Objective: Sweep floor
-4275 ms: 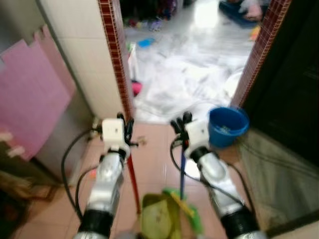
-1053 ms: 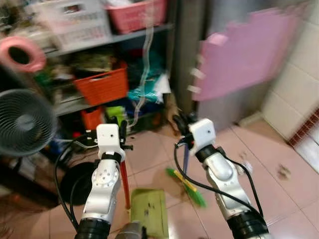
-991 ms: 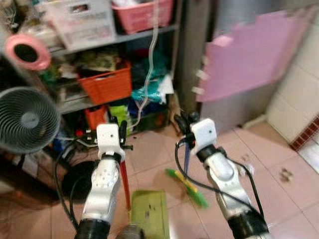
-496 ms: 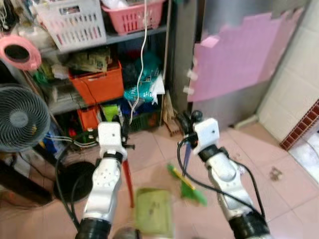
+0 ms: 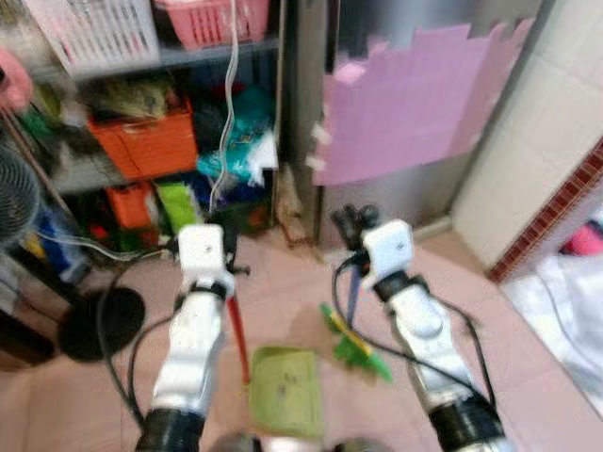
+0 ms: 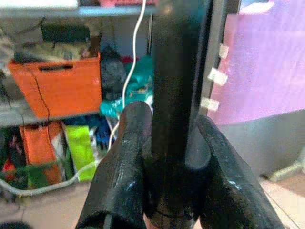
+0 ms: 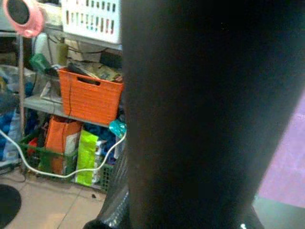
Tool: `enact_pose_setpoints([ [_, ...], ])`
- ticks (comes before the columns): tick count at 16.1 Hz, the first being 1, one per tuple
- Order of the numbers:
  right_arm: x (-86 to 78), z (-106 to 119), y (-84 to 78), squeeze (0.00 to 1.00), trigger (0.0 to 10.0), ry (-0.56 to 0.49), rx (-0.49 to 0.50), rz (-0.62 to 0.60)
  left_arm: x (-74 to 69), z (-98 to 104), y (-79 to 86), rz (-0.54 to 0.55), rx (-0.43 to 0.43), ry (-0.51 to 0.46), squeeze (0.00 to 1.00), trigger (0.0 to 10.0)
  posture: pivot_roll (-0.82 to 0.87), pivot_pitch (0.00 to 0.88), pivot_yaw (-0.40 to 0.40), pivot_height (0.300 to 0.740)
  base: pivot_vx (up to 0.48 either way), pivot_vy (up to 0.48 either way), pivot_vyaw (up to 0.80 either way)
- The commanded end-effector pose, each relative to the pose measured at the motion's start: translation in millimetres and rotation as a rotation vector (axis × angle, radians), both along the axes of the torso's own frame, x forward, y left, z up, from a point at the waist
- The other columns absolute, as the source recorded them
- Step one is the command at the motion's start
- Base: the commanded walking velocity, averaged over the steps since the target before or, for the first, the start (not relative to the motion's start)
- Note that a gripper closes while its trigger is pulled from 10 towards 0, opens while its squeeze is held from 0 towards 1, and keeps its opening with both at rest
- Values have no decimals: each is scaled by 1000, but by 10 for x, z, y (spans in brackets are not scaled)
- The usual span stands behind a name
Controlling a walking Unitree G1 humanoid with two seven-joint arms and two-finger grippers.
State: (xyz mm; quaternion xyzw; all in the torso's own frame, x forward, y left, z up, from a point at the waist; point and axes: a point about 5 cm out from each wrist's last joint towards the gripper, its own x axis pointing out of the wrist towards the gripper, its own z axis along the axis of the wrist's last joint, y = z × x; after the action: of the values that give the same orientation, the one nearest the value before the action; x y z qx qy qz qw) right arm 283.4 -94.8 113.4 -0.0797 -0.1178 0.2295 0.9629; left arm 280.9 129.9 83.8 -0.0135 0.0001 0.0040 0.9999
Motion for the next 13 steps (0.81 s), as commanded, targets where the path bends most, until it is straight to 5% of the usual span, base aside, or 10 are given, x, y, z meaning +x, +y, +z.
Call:
enact_pose_setpoints([
  [1,8,66,17,0,10000,-27,21,7,51,128,-28,-14,14,-58,0,10000,-53,0,48,740,0,-454,0],
  [9,-68,53,2,0,10000,-26,56,-36,-32,161,101,29,33,-79,0,10000,-34,7,52,740,0,-52,0],
  [11,20,179,-248,0,10000,-80,55,-248,-74,189,246,140,42,-86,0,10000,-23,18,45,740,0,0,0],
  [13,46,201,-400,0,10000,-61,85,-333,-107,202,356,213,62,-98,0,10000,-17,31,41,740,0,0,0],
])
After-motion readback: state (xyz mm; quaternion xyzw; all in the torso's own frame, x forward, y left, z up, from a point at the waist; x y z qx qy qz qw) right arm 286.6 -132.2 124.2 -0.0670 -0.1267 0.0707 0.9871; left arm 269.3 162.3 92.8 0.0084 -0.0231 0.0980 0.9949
